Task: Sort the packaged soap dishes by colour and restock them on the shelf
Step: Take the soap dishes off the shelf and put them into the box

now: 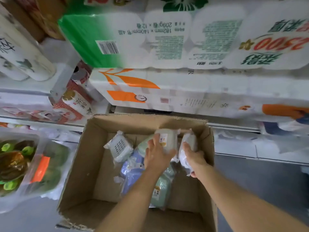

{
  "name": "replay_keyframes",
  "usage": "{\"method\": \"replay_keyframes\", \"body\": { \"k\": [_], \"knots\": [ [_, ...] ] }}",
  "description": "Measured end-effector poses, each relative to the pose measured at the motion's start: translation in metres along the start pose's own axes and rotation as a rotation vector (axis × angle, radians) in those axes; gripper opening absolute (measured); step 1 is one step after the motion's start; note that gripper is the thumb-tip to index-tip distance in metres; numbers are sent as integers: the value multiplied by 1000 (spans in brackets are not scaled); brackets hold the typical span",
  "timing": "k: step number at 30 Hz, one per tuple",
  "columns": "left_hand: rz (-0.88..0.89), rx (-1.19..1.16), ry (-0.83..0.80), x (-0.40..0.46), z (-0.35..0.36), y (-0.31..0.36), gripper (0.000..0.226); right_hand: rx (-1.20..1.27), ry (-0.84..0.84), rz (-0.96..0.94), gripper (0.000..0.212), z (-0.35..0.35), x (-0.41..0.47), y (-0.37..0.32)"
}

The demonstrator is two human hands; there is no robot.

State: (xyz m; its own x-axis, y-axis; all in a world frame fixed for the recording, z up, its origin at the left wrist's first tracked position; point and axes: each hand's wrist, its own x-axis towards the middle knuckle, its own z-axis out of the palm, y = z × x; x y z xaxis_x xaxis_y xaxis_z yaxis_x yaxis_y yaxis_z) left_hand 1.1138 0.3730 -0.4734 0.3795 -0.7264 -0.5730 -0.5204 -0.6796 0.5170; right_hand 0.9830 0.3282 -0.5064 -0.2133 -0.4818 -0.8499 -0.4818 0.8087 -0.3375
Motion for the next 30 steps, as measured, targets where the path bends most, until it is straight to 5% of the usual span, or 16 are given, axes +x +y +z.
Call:
{"method": "replay_keyframes", "body": {
  "k": [5,9,18,23,30],
  "knots": [
    [85,109,-123,18,28,-4,62,-39,-63,-1,89,0,11,5],
    [135,191,-152,4,30,1,66,-3,-175,-82,60,-21,-9,14],
    [333,336,93,-110,20,72,63,-47,-221,-548,50,-143,-112,44],
    [560,361,279,-211,35,143,61,-228,28,-862,56,-269,-174,95],
    [957,215,447,-363,125,291,61,-344,550,-1065,54,-466,-236,204]
  ]
}}
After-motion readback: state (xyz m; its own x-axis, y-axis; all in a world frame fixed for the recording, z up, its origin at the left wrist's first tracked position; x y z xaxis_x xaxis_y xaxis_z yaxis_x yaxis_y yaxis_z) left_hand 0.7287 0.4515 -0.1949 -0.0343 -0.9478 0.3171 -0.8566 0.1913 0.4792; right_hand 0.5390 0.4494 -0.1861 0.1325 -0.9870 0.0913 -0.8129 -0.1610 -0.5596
